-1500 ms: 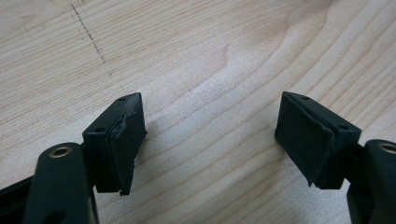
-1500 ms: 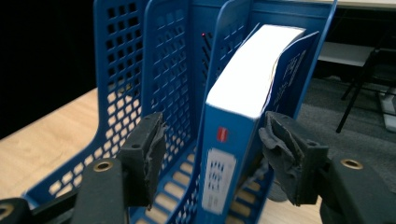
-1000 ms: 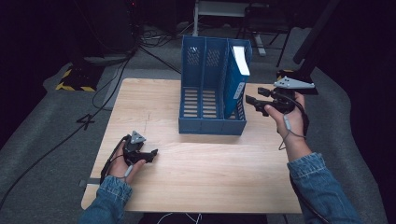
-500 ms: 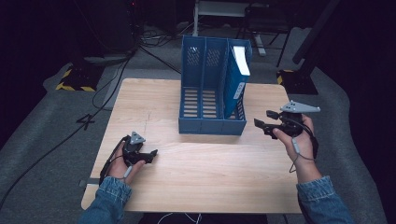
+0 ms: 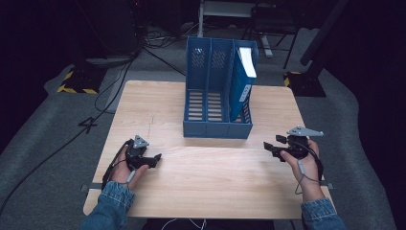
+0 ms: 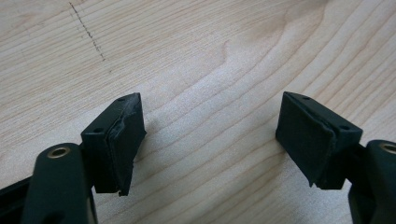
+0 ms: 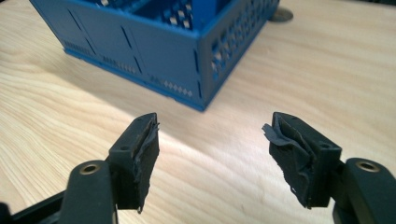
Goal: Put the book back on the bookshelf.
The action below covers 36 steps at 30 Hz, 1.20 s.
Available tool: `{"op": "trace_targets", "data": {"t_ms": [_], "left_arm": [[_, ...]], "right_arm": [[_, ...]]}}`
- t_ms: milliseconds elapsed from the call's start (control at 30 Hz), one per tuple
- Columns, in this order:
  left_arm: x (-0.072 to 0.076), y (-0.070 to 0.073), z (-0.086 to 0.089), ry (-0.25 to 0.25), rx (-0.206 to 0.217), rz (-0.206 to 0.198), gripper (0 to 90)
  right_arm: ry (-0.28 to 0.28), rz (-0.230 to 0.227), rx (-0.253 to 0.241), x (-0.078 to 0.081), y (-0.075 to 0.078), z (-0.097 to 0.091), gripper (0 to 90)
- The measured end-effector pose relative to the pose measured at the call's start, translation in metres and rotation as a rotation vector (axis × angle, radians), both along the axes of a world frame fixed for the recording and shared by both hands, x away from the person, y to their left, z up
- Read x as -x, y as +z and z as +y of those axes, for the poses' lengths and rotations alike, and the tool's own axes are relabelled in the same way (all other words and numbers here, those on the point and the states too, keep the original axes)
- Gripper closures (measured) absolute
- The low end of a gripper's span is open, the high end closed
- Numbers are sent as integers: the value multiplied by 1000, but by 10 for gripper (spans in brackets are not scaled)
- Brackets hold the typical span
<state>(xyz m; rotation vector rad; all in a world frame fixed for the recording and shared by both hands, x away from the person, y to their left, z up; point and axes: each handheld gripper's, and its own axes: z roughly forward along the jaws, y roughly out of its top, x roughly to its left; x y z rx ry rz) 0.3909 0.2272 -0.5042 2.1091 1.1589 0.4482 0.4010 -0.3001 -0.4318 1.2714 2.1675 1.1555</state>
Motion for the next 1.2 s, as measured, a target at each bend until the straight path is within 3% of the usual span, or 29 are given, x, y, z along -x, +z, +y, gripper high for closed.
{"op": "trace_targets", "data": {"t_ms": [167,600,667,867,1000,1200], "left_arm": [[0,0,0,0,0,0,240],[0,0,0,-2,2,2,238],[0,0,0,-1,2,2,237],[0,0,0,-1,1,1,236],[0,0,0,-1,1,3,235],[0,0,0,-1,0,3,236]], "right_arm": [[-15,51,10,1,-21,-8,337],[-11,57,56,0,-53,-11,324],[-3,54,90,-1,-60,-10,312],[-1,65,113,-1,-67,-8,277],[5,40,127,-1,-73,-3,161],[14,44,135,-1,-73,-1,143]]}}
